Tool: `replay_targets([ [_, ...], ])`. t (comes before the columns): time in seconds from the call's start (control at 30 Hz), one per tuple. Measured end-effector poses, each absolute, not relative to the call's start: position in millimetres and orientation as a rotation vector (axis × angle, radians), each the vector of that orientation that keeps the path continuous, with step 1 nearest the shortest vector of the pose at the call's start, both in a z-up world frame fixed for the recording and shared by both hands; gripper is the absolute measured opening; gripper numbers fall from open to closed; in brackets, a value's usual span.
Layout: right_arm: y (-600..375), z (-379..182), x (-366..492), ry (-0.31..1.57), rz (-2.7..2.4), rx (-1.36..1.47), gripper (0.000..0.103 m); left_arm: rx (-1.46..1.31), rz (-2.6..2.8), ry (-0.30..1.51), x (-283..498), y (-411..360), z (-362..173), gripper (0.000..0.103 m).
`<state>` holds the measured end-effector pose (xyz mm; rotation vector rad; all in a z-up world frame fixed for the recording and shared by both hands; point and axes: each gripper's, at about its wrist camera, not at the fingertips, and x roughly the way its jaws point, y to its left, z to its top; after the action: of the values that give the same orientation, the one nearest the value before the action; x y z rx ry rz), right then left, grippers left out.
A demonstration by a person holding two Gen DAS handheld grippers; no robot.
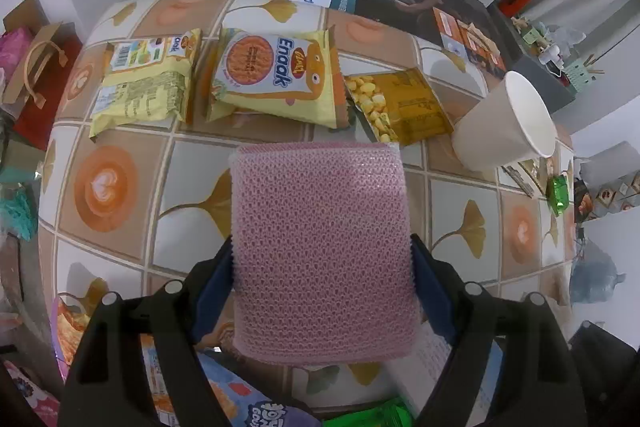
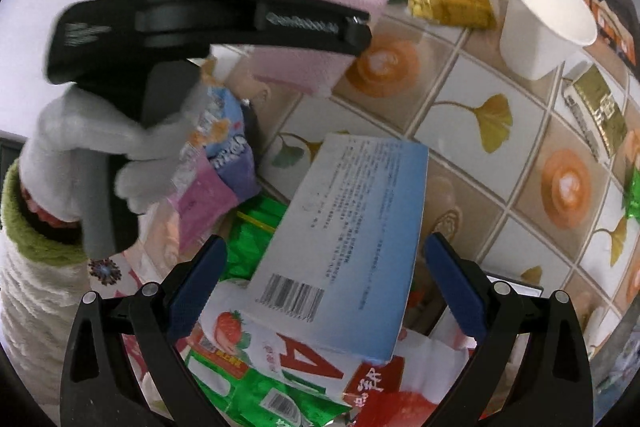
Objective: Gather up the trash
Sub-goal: 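Lift the sponge and box and carry both toward the blue wastebasket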
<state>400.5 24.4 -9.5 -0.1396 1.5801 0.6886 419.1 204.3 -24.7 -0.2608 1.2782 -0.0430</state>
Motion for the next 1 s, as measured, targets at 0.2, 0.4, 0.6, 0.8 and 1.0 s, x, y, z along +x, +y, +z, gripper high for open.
replay_targets([
  [0.2, 22, -15, 399, 1.594, 0.681, -0.129, 0.078, -0.271, -0.051, 1.265, 416, 208, -20, 0.079],
  [0.4, 15, -10, 403, 1.559, 0.671, -0.09, 0.076, -0.276, -0.051, 1.249, 412, 210, -12, 0.079],
  [0.6, -11, 8, 415, 1.566, 0.656, 0.091, 0.022, -0.288, -0.051, 1.204, 407, 212, 13, 0.079],
  [0.8, -19, 10, 414, 1.548, 0.651, 0.071, 0.056, -0.258, -0.048, 1.165, 396, 208, 40, 0.079],
  [1.0, 31, 18, 394, 1.42, 0.795, -0.237, 0.085, -0.27, -0.05, 1.177, 391, 208, 37, 0.079],
])
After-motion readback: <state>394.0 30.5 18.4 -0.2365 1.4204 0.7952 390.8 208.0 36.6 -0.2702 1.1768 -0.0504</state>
